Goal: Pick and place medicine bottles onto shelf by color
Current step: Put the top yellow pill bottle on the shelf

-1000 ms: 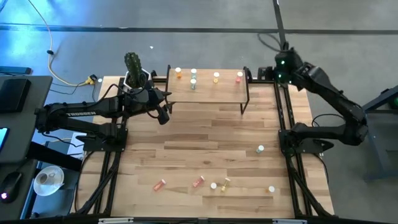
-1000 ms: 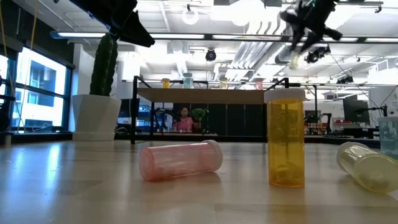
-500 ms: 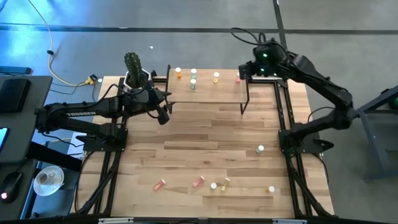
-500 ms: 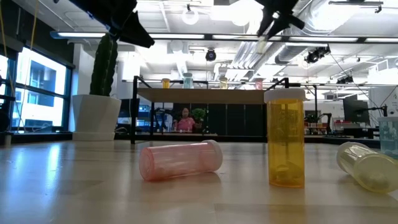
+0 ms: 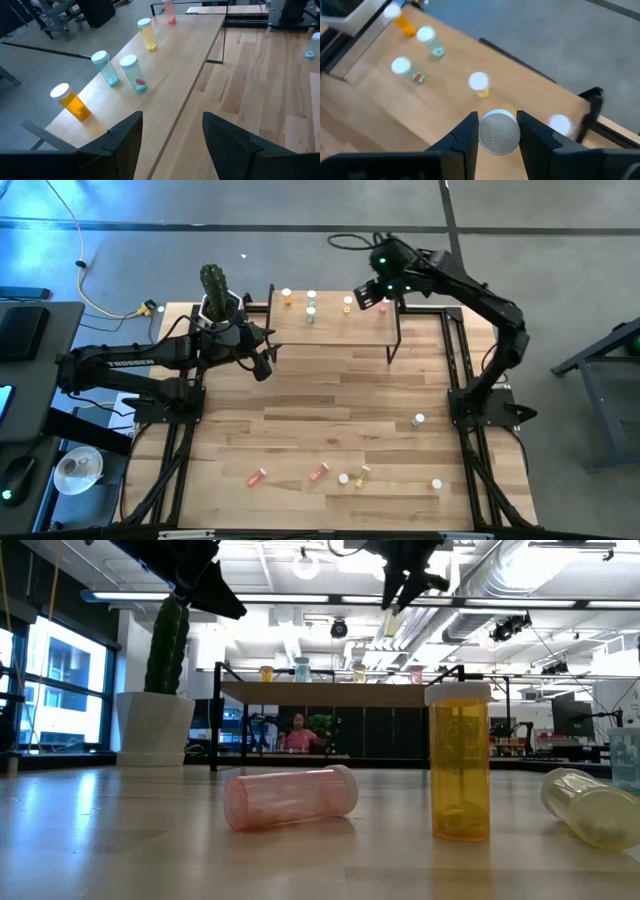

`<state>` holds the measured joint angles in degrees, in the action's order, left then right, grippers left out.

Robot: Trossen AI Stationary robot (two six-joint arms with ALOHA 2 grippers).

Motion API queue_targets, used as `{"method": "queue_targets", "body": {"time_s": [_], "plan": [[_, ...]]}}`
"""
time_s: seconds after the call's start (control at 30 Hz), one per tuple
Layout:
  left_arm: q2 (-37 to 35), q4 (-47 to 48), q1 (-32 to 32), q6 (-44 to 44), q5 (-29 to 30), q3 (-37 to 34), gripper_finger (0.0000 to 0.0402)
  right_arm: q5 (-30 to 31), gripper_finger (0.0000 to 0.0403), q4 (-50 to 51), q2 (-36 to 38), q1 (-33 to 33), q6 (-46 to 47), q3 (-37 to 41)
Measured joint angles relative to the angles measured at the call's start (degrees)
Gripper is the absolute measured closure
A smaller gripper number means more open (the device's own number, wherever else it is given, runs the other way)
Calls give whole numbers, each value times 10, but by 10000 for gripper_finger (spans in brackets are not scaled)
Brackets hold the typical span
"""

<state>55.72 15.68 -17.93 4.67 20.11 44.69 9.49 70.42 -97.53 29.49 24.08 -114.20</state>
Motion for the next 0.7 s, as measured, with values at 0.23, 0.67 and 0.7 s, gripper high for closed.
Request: {"method": "queue_targets", "body": {"time_s": [0.23,0.67,0.7], "plan": [[0,0,0,0,0,0,204,-80,299,-3,-50,0,-12,-13],[0,0,0,0,0,0,204,-105,300,-6,-121,0,-23,-13],[0,0,0,0,0,0,204,-105,300,-8,-124,0,-23,-13]]}}
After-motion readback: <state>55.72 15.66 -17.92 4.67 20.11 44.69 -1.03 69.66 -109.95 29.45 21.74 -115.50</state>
